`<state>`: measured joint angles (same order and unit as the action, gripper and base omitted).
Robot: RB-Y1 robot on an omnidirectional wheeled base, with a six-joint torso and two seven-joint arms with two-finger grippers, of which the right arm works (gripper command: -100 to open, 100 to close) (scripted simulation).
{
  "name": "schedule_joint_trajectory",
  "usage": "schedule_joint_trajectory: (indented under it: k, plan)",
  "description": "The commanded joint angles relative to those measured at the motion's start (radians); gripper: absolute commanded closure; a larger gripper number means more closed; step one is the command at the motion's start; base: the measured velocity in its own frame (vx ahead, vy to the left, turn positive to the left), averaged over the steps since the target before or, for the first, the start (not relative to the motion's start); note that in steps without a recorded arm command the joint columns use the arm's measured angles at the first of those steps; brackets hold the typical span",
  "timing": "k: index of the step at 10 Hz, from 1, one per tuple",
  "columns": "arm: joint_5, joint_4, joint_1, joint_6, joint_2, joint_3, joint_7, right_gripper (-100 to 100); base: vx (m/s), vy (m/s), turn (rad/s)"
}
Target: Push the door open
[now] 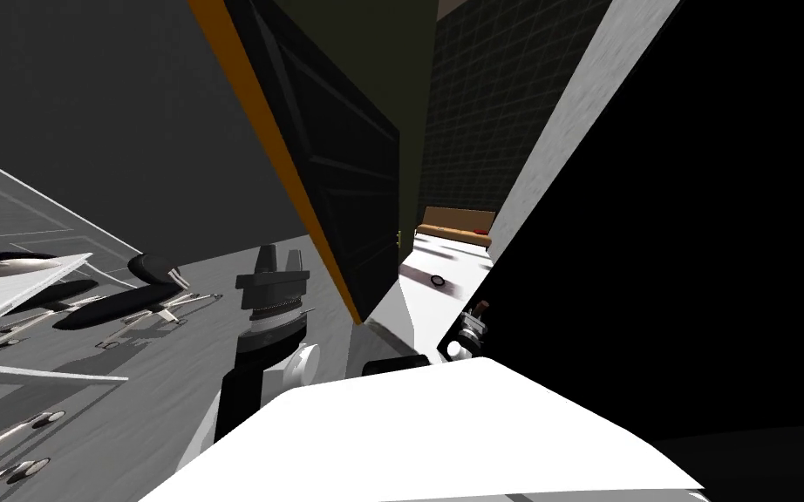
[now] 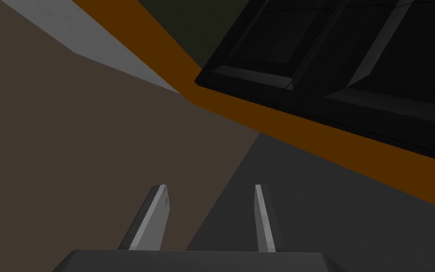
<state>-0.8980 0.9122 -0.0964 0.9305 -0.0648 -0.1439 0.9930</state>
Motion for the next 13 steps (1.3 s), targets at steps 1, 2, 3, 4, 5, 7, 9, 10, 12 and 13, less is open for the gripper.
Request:
schedule_joint_trajectory:
  k: [1, 2, 3, 4, 5, 7, 9, 10, 12, 13]
  plan:
    - [-0.015, 0.010, -0.011, 0.010, -0.008, -0.029, -0.008, 100, 0.176, -0.060, -0.040]
    - [-0.024, 0.009, -0.011, 0.012, -0.008, -0.042, -0.011, 100, 0.174, -0.048, -0.076]
    - [-0.033, 0.008, -0.011, 0.014, -0.007, -0.055, -0.014, 100, 0.197, -0.058, -0.072]
    - [-0.033, 0.008, -0.011, 0.014, -0.007, -0.055, -0.014, 100, 0.121, -0.048, -0.021]
    - [-0.046, 0.007, -0.011, 0.017, -0.004, -0.073, -0.017, 100, 0.140, -0.070, -0.075]
    - [-0.061, 0.006, -0.011, 0.021, 0.001, -0.095, -0.022, 100, 0.223, -0.066, -0.087]
    - [-0.076, 0.004, -0.011, 0.024, 0.008, -0.116, -0.026, 100, 0.227, -0.073, -0.071]
    - [-0.082, 0.004, -0.011, 0.026, 0.011, -0.124, -0.028, 100, 0.240, -0.033, -0.079]
    - [-0.087, -0.026, 0.003, 0.034, -0.004, -0.128, -0.015, 100, 0.107, -0.033, -0.037]
    - [-0.090, -0.027, 0.002, 0.035, -0.005, -0.132, -0.015, 100, 0.156, -0.091, -0.040]
